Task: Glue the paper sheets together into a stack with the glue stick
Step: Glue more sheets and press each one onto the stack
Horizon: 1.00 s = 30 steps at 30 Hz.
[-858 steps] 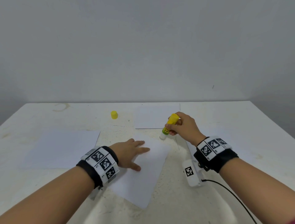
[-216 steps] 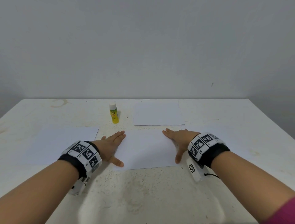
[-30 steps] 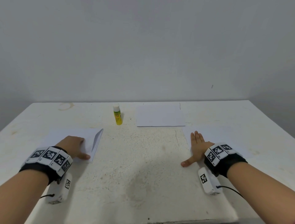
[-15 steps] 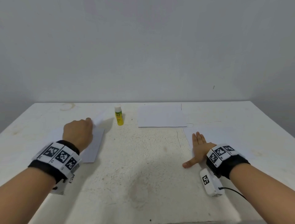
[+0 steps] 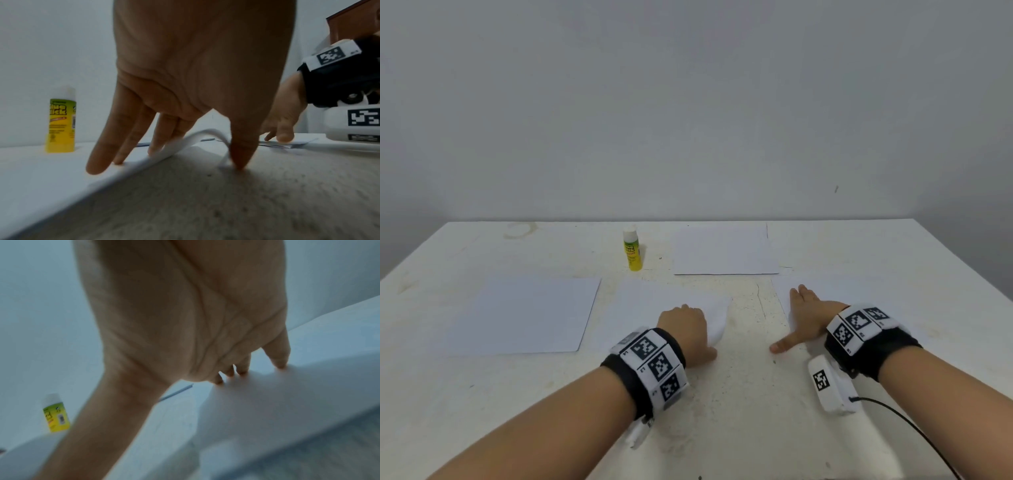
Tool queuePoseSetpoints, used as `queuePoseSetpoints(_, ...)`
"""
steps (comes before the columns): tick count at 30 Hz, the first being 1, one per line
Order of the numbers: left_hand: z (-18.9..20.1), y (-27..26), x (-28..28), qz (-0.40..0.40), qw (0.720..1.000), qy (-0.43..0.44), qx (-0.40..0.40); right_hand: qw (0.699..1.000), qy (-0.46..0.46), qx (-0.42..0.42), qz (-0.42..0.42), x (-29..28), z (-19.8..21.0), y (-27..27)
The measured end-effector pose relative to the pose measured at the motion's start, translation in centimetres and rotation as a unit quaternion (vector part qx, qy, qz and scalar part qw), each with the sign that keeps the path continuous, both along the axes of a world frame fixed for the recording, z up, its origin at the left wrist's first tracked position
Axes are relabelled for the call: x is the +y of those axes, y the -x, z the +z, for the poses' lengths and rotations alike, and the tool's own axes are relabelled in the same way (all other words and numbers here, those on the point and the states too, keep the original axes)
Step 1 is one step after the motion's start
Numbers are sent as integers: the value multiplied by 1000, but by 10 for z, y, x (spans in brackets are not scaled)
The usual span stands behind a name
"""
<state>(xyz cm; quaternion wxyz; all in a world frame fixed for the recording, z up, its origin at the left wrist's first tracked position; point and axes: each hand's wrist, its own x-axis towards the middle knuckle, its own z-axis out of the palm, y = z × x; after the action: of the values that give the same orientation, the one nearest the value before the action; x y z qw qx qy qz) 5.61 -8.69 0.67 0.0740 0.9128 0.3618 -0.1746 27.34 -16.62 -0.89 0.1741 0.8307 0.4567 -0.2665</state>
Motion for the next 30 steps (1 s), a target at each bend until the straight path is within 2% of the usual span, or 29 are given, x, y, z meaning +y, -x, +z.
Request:
queuePoseSetpoints(7,3,16,24,-60,996,33,49,992,-129,0,-14,17,13,-21)
queuePoseSetpoints(10,3,26,40,-105,993,34,38,987,-151,-26,-42,24,19,-26)
queuePoseSetpoints(13,-5,36,52,-121,991,47,15,966,-244,-49,-66,34,31,-20)
queuePoseSetpoints(15,-10,40,57,-120,991,52,30,939,-338,2,-64,45,41,-4)
queuePoseSetpoints(17,-11,43,59,-104,990,77,50,916,-392,73,-40,61,48,20)
queuePoseSetpoints(20,-10,45,61,-85,988,118,53,911,-385,146,17,95,48,49)
queuePoseSetpoints(25,-14,44,63,-86,988,98,79,935,-301,144,122,156,43,88)
queuePoseSetpoints(30,-17,43,64,-79,987,108,87,930,-312,163,103,199,39,114)
